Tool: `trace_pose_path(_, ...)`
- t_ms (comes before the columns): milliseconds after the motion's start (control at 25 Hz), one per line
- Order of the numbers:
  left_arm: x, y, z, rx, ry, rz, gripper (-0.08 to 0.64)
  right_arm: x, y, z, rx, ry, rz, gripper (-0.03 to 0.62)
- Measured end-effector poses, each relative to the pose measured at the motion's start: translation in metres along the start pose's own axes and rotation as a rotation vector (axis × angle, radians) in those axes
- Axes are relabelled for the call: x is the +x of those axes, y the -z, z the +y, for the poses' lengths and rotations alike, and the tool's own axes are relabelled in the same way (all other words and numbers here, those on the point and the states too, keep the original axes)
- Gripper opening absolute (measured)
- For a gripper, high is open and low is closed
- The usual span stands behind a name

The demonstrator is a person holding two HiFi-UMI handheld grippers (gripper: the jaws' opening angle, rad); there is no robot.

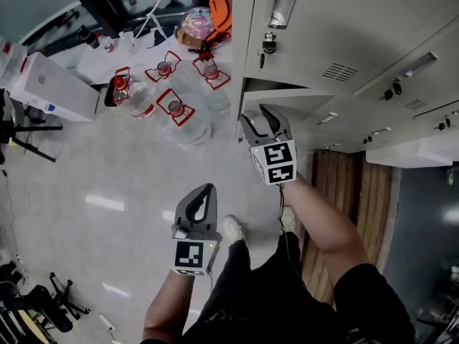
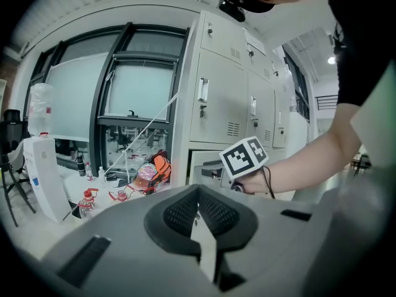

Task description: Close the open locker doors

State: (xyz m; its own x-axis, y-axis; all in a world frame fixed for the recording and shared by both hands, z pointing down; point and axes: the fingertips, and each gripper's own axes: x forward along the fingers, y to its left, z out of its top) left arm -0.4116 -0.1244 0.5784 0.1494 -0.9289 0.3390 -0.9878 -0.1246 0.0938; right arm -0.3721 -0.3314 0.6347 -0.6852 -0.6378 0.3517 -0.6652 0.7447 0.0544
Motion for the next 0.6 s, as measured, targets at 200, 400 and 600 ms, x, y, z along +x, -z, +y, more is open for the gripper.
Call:
trace_pose_path(200, 0.004, 0.001, 0.009, -0.018, -0.019, 0.006, 0.005, 0.016, -0.007, -0.009, -0.002, 0.005, -0.006, 0.218)
trace_pose_path(400, 0.005, 0.002, 0.016, -0.019, -0.031, 0.012, 0.005, 0.029, -0.011, -0.017, 0.013, 0.017, -0.008, 0.221)
trace_pose_path(600, 0.004, 0.005, 0.019, -0.026, -0.04, 0.02, 0.005, 0.035, -0.014, -0.021, 0.017, 0.023, -0.011, 0.222)
